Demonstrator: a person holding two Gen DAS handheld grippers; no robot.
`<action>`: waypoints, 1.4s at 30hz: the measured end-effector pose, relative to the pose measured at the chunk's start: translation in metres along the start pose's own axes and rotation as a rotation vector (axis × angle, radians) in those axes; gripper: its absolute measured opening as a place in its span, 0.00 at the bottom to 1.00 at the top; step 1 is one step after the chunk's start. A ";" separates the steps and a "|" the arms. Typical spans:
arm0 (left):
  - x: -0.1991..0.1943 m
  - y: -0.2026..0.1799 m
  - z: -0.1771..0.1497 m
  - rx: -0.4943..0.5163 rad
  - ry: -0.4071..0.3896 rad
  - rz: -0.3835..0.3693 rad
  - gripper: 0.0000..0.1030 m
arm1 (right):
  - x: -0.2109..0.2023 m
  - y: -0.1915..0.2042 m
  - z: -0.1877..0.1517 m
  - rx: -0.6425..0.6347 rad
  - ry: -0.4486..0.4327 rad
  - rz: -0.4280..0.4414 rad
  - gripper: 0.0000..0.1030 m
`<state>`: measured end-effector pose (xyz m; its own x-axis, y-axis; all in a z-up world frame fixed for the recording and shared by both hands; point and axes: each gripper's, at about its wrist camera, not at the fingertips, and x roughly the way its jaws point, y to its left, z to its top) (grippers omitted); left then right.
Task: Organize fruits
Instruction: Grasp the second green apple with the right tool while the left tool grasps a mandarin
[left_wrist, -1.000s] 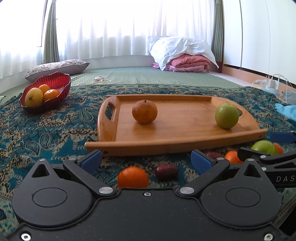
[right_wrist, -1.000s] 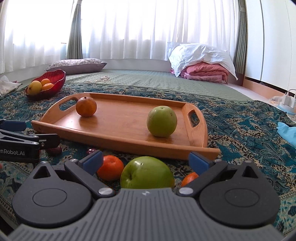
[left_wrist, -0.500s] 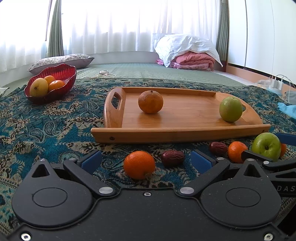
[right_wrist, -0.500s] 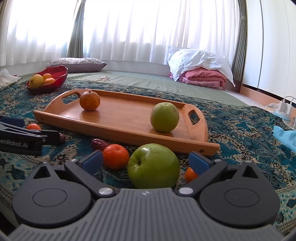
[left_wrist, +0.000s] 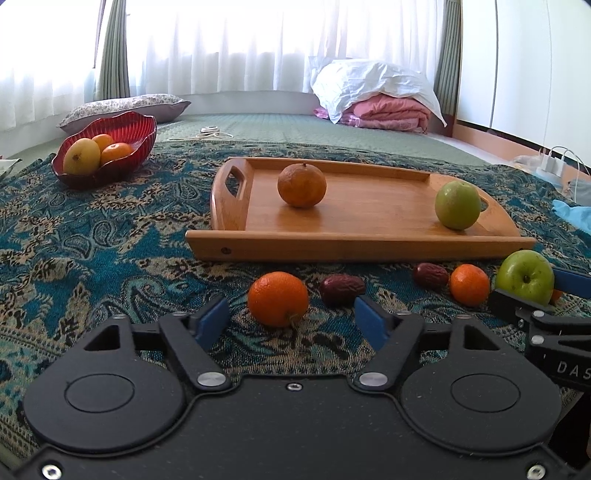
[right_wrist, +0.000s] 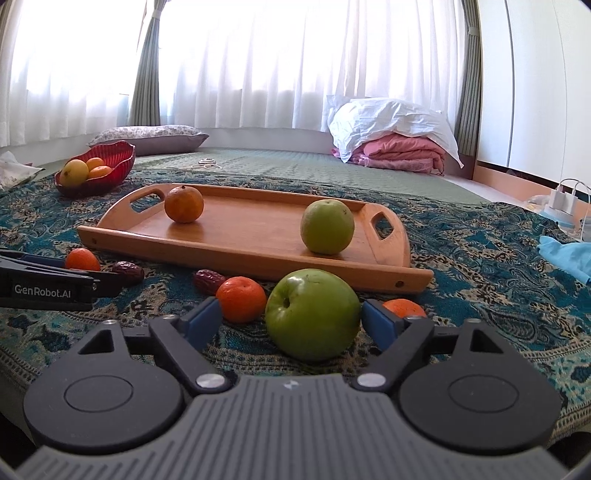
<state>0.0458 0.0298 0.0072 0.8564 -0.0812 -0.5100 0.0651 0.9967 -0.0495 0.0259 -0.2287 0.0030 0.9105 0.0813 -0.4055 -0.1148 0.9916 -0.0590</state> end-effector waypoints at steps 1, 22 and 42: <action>0.000 0.000 0.000 0.001 0.001 0.003 0.62 | 0.000 -0.001 -0.001 0.003 -0.001 -0.009 0.77; 0.004 0.000 -0.003 0.003 0.001 0.031 0.52 | 0.020 -0.006 -0.007 0.050 0.060 -0.041 0.62; 0.004 0.004 -0.004 -0.017 -0.038 0.049 0.32 | 0.029 -0.006 -0.007 0.049 0.049 -0.051 0.60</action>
<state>0.0473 0.0333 0.0021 0.8771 -0.0320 -0.4792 0.0147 0.9991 -0.0398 0.0508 -0.2331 -0.0146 0.8942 0.0265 -0.4469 -0.0477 0.9982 -0.0363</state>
